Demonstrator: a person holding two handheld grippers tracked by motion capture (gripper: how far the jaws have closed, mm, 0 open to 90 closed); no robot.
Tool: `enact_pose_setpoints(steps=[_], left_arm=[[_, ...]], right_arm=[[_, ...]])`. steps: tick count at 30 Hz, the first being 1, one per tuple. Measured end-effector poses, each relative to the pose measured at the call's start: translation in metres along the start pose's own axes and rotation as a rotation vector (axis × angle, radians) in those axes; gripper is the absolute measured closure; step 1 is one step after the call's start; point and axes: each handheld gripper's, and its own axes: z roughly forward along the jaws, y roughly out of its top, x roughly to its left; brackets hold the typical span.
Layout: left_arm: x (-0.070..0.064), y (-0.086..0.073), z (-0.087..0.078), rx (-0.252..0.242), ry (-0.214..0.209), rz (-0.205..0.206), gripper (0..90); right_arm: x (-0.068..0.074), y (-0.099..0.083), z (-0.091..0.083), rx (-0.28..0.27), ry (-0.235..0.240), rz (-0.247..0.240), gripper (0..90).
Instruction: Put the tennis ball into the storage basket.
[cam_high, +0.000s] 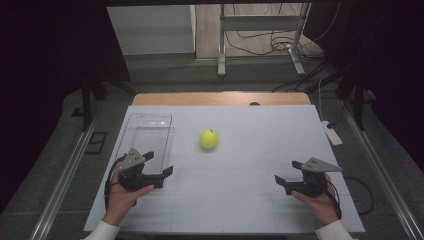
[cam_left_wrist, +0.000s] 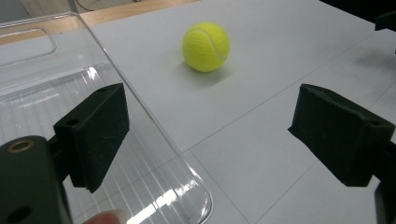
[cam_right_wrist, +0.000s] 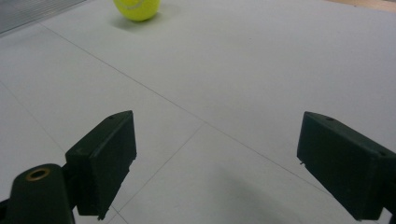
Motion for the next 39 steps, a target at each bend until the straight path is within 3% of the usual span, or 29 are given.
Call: enact_pose_setpoints(steps=[27, 39], left_arm=[[0.0, 0.025, 0.019, 0.03, -0.027, 0.004, 12.4], [0.0, 0.033, 0.027, 0.037, -0.019, 0.006, 12.5]], right_arm=[[-0.002, -0.001, 0.0, 0.004, -0.004, 0.01, 12.5], [-0.002, -0.002, 0.0, 0.002, -0.008, 0.012, 12.5]])
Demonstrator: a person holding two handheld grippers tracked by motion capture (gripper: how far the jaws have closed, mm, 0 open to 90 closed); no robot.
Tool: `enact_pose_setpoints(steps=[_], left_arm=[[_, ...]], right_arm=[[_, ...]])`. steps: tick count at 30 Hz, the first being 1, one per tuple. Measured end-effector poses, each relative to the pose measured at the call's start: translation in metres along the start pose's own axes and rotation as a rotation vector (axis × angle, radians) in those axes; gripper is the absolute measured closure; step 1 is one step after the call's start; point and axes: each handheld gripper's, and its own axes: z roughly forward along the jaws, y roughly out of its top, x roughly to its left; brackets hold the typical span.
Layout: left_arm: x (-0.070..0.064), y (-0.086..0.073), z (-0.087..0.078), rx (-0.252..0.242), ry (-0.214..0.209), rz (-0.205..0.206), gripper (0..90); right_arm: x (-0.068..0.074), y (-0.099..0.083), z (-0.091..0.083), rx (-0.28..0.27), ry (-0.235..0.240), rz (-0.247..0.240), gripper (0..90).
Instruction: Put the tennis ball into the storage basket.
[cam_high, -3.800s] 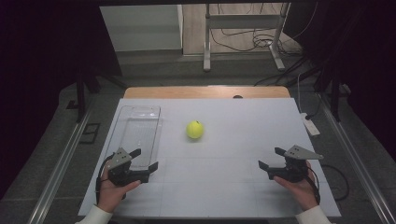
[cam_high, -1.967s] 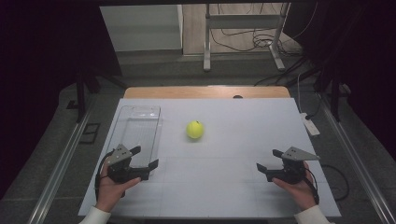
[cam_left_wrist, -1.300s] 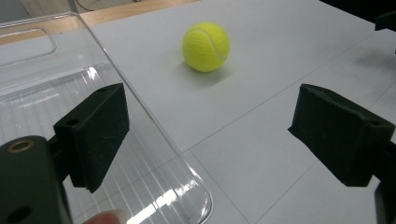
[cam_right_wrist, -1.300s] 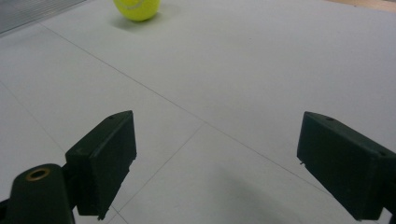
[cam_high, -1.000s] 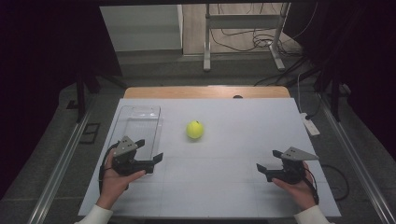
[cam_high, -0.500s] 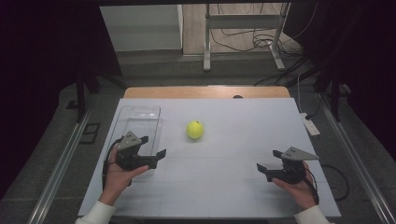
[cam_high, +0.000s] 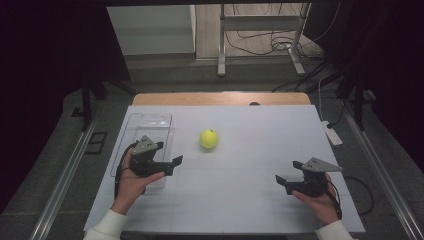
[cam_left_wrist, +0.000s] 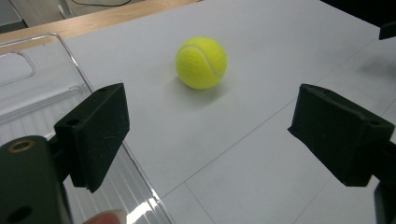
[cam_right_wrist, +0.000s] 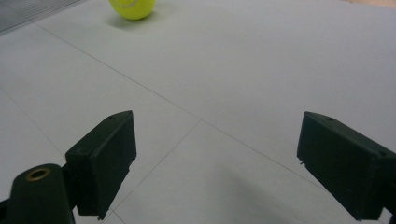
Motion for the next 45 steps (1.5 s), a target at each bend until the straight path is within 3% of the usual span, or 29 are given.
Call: enact_pose_setpoints(steps=[38, 45], left_arm=[[0.001, 0.025, 0.029, 0.053, -0.025, 0.01, 11.6], [0.003, 0.028, 0.034, 0.075, -0.049, 0.009, 11.4]], right_arm=[[0.001, -0.001, 0.002, 0.014, 0.0, -0.018, 12.5], [0.001, -0.001, 0.003, 0.022, 0.003, -0.017, 12.5]])
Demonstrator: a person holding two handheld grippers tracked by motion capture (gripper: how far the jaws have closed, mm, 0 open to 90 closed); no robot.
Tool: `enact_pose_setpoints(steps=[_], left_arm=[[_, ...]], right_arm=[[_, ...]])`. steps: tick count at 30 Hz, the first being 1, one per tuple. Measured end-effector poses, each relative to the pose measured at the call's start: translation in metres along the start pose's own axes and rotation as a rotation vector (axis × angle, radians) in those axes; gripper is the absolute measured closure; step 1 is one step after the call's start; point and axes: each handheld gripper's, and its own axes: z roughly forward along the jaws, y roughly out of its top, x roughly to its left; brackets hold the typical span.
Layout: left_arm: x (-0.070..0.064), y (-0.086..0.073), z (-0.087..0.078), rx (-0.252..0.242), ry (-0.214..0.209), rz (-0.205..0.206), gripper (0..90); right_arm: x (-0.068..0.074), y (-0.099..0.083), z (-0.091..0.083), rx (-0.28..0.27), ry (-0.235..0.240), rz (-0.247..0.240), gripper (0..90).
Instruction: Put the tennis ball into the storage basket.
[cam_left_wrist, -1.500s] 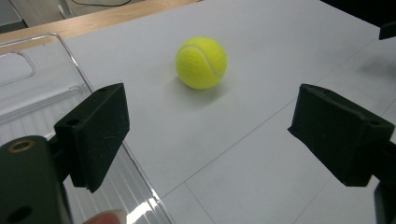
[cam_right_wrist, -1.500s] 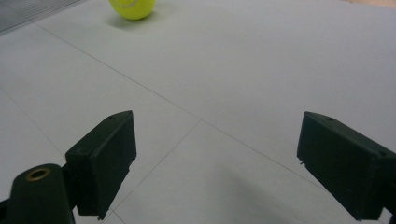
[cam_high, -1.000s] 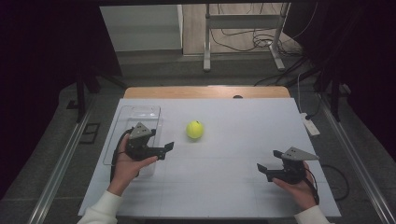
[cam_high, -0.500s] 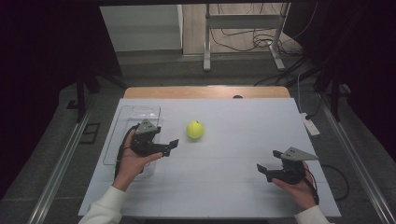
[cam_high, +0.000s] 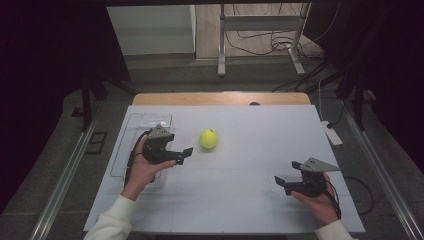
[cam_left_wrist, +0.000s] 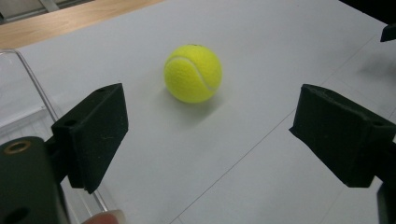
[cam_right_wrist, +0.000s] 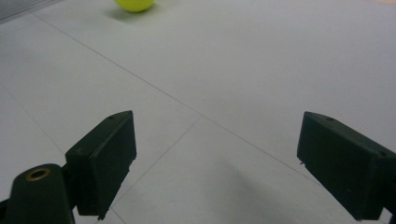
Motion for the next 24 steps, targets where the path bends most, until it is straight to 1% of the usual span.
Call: enact_pose_setpoints(steps=[8, 14, 19, 21, 24], left_arm=[[0.001, 0.001, 0.005, 0.022, -0.003, 0.008, 11.4], [0.0, 0.006, 0.008, 0.031, -0.009, 0.013, 11.5], [-0.006, 0.015, 0.014, 0.03, -0.024, 0.026, 11.4], [-0.009, 0.018, 0.016, 0.038, -0.022, 0.04, 11.4], [-0.011, 0.021, 0.018, 0.041, -0.024, 0.047, 11.4]], right_arm=[[0.0, 0.0, 0.0, 0.003, -0.001, 0.0, 12.5], [0.0, 0.0, 0.0, 0.0, 0.0, -0.002, 12.5], [-0.001, 0.0, -0.001, -0.003, -0.004, 0.002, 12.5], [0.0, 0.0, -0.002, -0.001, 0.0, 0.001, 12.5], [0.0, 0.0, -0.002, -0.002, 0.002, -0.002, 12.5]])
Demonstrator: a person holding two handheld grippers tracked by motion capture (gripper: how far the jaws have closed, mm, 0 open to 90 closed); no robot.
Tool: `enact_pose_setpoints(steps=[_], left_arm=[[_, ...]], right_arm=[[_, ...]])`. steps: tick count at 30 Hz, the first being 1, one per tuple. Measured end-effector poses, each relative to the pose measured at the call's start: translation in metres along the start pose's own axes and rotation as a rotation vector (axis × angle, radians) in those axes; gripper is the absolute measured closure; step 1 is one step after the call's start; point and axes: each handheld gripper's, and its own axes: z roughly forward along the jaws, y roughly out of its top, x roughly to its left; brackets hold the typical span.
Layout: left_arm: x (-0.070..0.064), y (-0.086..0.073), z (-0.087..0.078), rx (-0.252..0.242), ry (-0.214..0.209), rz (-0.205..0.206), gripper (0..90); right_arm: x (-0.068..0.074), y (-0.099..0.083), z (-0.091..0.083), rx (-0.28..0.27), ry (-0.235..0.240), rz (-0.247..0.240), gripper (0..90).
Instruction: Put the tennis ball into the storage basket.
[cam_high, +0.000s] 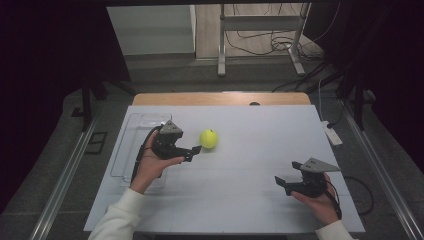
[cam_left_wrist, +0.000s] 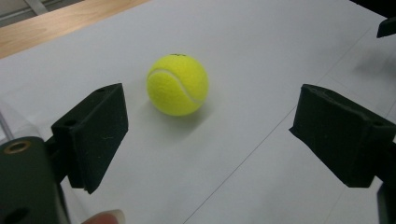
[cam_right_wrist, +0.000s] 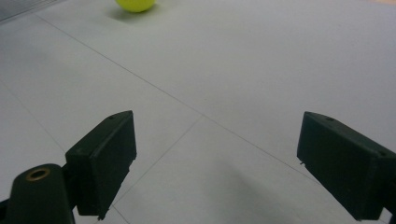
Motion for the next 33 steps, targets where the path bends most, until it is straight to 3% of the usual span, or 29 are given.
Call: enact_pose_setpoints(steps=[12, 33], left_arm=[[-0.002, 0.017, 0.006, 0.013, 0.005, 0.025, 11.5], [0.0, 0.028, 0.014, 0.018, -0.002, 0.031, 11.7]], right_arm=[[-0.001, 0.0, 0.001, 0.007, -0.001, 0.007, 12.6], [-0.001, -0.001, 0.002, 0.009, -0.007, 0.004, 12.6]])
